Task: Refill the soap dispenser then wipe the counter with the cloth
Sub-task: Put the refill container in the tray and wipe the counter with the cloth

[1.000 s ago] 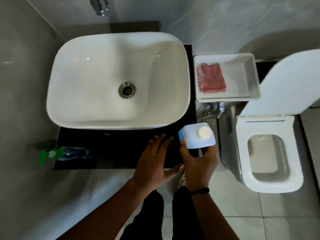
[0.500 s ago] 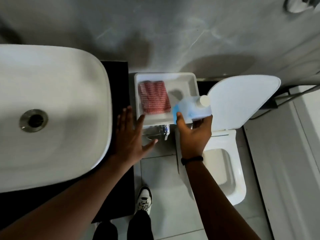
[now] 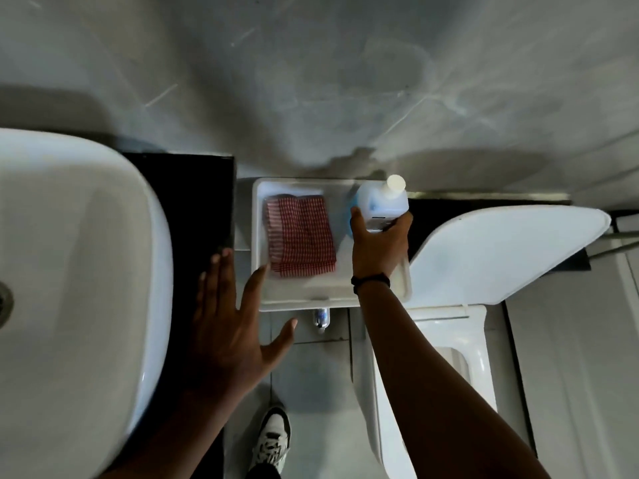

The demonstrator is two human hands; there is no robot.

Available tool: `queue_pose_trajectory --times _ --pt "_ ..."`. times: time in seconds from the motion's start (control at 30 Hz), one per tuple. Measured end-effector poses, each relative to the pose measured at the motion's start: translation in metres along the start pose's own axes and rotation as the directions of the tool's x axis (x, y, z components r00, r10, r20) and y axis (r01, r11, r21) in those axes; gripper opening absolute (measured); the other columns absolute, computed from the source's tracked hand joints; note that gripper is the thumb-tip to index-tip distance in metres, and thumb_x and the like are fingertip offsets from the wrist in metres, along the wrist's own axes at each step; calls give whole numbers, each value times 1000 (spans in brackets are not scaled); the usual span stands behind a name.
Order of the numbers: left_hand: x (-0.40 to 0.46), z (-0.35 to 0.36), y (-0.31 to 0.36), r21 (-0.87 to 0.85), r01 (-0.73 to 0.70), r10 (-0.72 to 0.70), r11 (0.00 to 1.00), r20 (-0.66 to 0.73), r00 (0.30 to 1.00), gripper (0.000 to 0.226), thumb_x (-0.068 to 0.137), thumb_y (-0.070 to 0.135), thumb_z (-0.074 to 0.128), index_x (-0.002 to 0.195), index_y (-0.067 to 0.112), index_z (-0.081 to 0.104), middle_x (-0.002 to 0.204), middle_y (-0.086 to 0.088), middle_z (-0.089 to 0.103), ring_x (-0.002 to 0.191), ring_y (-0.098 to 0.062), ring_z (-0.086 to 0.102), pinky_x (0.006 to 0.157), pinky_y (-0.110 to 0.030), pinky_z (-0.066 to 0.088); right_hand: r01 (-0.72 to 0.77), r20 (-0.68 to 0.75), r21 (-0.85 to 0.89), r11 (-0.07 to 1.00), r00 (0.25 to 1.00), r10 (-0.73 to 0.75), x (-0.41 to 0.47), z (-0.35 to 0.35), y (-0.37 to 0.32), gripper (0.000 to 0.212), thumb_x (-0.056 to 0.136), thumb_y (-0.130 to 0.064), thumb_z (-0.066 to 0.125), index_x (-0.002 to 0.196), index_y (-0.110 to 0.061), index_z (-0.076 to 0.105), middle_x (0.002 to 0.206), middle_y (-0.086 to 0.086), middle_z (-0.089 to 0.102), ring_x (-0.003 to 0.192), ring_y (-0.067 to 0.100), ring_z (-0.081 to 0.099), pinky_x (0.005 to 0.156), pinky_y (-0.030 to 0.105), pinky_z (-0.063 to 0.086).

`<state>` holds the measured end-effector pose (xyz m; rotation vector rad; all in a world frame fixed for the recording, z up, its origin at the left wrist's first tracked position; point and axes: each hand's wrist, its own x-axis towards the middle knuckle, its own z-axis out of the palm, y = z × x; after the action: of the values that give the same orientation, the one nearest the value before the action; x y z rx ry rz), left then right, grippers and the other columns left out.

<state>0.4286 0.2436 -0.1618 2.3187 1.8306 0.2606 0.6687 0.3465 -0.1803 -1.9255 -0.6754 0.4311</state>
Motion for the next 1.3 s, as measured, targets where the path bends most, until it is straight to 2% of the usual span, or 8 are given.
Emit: queue_pose_trajectory --times 0.13,0.27,0.4,0.53,0.63,0.73,0.97,1.3 --pt "-1 3 -1 -30 -4 3 1000 -38 999 97 95 83 40 166 17 40 181 -21 6 168 -40 7 137 -50 3 -25 -26 -38 999 999 24 9 7 4 67 75 -38 91 124 -11 56 113 3 69 96 19 68 82 30 59" --pt "0 5 -1 -41 5 -7 999 -51 999 95 92 79 49 162 14 47 181 -21 10 168 -40 8 137 -50 4 -44 -39 -30 999 998 43 14 10 7 75 74 -38 91 135 -14 54 122 -1 67 106 13 64 86 17 55" --pt "-1 3 0 -49 7 -10 999 -55 998 93 91 77 53 159 13 51 180 -22 12 168 -41 10 137 -52 7 -34 -32 -56 998 999 32 14 12 8 81 75 -32 92 141 -10 50 132 6 63 118 20 62 100 35 56" --pt "1 -1 4 -40 24 -25 999 -27 999 93 93 78 48 160 14 49 180 -23 12 168 -42 11 137 -49 4 -34 -88 -166 985 996 20 -6 10 1 105 70 -33 94 154 -6 37 144 16 52 135 31 46 117 37 30" --pt "2 -6 6 -24 30 -29 999 13 999 96 92 79 47 162 14 47 180 -24 9 168 -42 9 137 -47 0 -153 -142 -200 968 982 126 -46 16 -3 85 77 -30 87 145 -6 43 131 16 52 126 33 46 109 34 25" --pt "1 -8 7 -20 27 -27 999 23 999 95 92 79 45 162 15 47 179 -25 10 167 -43 9 135 -51 6 -245 129 -363 899 942 309 -62 33 0 70 85 -41 79 141 -13 47 134 14 52 126 35 49 104 38 36" --pt "2 -5 6 -37 9 -9 999 -8 1000 92 94 79 46 161 16 48 179 -25 11 167 -42 9 136 -47 -1 -99 275 -607 789 905 326 -48 75 -2 72 82 -58 74 135 -19 47 134 11 57 125 35 52 103 49 39" --pt "0 -14 5 -178 -16 9 984 -41 999 92 98 80 37 157 12 54 175 -27 26 164 -45 21 133 -59 22 11 469 -335 942 869 157 -50 38 -24 26 89 -25 77 110 -11 71 95 0 71 97 31 72 87 40 60"
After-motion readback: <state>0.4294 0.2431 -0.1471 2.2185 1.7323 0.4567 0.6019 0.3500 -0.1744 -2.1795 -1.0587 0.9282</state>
